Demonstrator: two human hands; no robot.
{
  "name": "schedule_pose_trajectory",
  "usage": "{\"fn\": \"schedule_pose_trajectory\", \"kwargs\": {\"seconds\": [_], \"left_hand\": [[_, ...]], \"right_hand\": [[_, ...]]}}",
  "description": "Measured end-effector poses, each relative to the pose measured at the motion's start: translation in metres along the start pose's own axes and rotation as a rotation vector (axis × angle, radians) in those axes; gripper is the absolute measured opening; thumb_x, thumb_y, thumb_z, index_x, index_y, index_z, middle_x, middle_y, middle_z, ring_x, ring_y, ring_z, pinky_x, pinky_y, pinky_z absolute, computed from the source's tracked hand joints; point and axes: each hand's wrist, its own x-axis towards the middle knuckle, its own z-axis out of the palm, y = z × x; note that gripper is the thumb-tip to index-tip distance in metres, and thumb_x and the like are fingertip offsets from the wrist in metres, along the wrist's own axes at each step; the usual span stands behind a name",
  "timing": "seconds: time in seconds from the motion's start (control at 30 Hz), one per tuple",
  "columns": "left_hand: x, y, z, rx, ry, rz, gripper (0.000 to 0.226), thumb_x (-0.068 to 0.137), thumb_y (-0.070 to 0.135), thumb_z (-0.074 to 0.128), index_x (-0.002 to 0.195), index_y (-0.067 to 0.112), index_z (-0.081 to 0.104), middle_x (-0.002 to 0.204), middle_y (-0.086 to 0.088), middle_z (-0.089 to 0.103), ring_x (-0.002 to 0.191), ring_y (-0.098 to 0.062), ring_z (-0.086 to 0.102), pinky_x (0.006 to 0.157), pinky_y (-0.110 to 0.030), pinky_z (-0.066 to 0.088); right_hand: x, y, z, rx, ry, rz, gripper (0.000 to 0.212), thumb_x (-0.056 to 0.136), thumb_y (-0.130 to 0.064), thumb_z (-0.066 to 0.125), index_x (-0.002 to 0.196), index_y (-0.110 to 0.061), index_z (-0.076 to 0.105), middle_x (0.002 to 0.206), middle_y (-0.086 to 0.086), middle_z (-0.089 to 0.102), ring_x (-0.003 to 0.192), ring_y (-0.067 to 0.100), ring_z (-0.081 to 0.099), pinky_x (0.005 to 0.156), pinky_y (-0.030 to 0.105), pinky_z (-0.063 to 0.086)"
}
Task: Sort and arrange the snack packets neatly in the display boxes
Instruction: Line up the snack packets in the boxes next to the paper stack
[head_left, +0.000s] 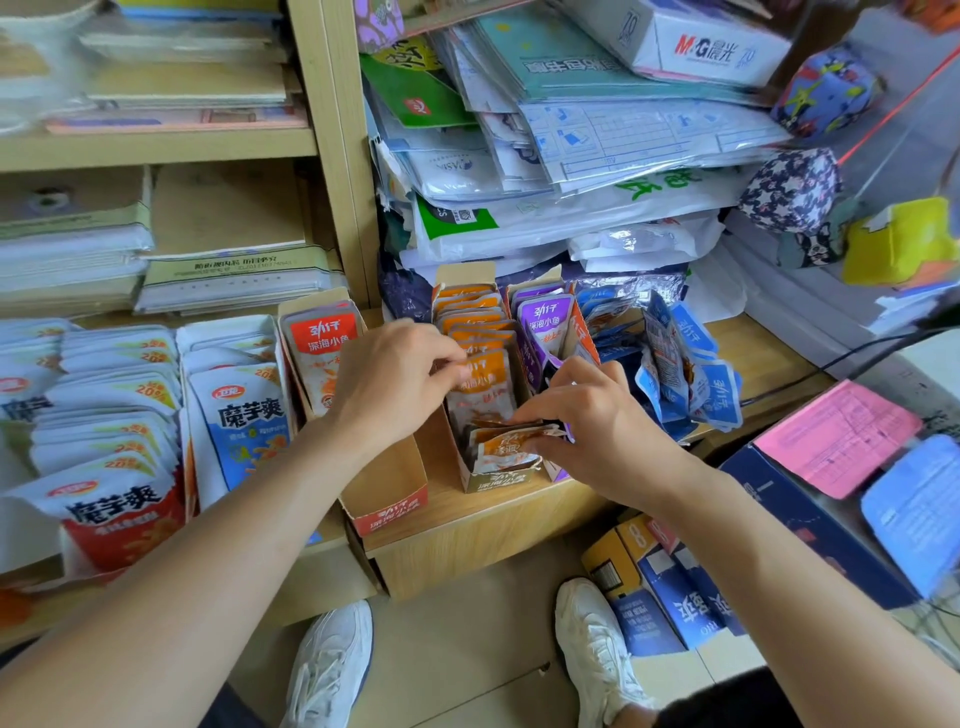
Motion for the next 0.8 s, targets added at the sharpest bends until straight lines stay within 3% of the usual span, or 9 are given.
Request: {"fn": "schedule_pose_trajectory", "kwargs": {"seconds": [0.13, 0.23, 0.3, 0.43, 0.57, 0.73, 0.8], "left_hand": [[0.004, -0.003, -0.013, -0.144, 0.048, -0.044, 0.013, 0.091, 0.033, 0.073, 0.094, 0.023, 0.079, 0.087, 0.008, 0.074, 0.079, -0.016, 0.066, 0.063, -0.035, 0.051], [0.005, -0.001, -0.018, -0.245, 0.062, -0.085, 0.012, 0.091, 0.031, 0.073, 0.094, 0.021, 0.08, 0.074, 0.014, 0.07, 0.066, -0.007, 0.063, 0.059, -0.033, 0.051], [0.006, -0.001, -0.02, -0.339, 0.02, -0.113, 0.009, 0.09, 0.029, 0.074, 0.093, 0.021, 0.079, 0.076, 0.016, 0.071, 0.068, -0.001, 0.066, 0.062, -0.032, 0.055], [0.007, -0.001, -0.019, -0.428, -0.106, -0.139, 0.007, 0.091, 0.025, 0.073, 0.092, 0.02, 0.077, 0.088, 0.007, 0.078, 0.081, -0.002, 0.073, 0.074, -0.04, 0.061], [0.014, -0.006, -0.021, -0.469, -0.178, -0.169, 0.007, 0.091, 0.018, 0.074, 0.094, 0.013, 0.077, 0.089, 0.003, 0.078, 0.078, -0.001, 0.073, 0.075, -0.038, 0.062], [0.018, -0.011, -0.018, -0.422, -0.249, -0.137, 0.008, 0.089, 0.019, 0.076, 0.096, 0.018, 0.078, 0.093, 0.002, 0.078, 0.079, -0.001, 0.072, 0.078, -0.037, 0.062], [0.02, -0.012, -0.016, -0.42, -0.263, -0.146, 0.011, 0.088, 0.02, 0.077, 0.098, 0.016, 0.078, 0.095, 0.001, 0.078, 0.081, -0.003, 0.073, 0.08, -0.04, 0.062]], "right_hand": [[-0.001, 0.002, -0.001, 0.004, -0.027, 0.02, 0.036, 0.075, -0.022, 0.087, 0.109, -0.024, 0.077, 0.093, -0.009, 0.048, 0.092, 0.009, 0.039, 0.086, 0.03, 0.017], [-0.002, 0.003, -0.001, 0.006, -0.031, 0.005, 0.035, 0.075, -0.022, 0.086, 0.109, -0.024, 0.076, 0.094, -0.01, 0.048, 0.092, 0.006, 0.036, 0.085, 0.028, 0.016], [-0.002, 0.003, 0.0, -0.008, -0.009, 0.005, 0.034, 0.076, -0.022, 0.086, 0.109, -0.025, 0.076, 0.095, -0.007, 0.053, 0.092, 0.006, 0.036, 0.086, 0.028, 0.017], [-0.002, 0.003, 0.007, -0.088, 0.066, 0.008, 0.036, 0.073, -0.019, 0.088, 0.107, -0.018, 0.076, 0.09, -0.003, 0.071, 0.089, 0.021, 0.055, 0.082, 0.036, 0.027], [0.0, -0.002, 0.013, -0.127, 0.156, 0.051, 0.042, 0.071, -0.023, 0.09, 0.109, -0.017, 0.073, 0.082, -0.002, 0.067, 0.081, 0.021, 0.056, 0.079, 0.036, 0.028], [0.004, -0.007, 0.015, -0.157, 0.203, 0.073, 0.057, 0.071, -0.031, 0.09, 0.121, -0.02, 0.064, 0.112, 0.001, 0.062, 0.1, 0.023, 0.059, 0.081, 0.042, 0.039], [0.004, -0.007, 0.016, -0.186, 0.222, 0.085, 0.061, 0.069, -0.03, 0.091, 0.122, -0.02, 0.064, 0.114, 0.002, 0.063, 0.103, 0.026, 0.059, 0.082, 0.043, 0.041]]}}
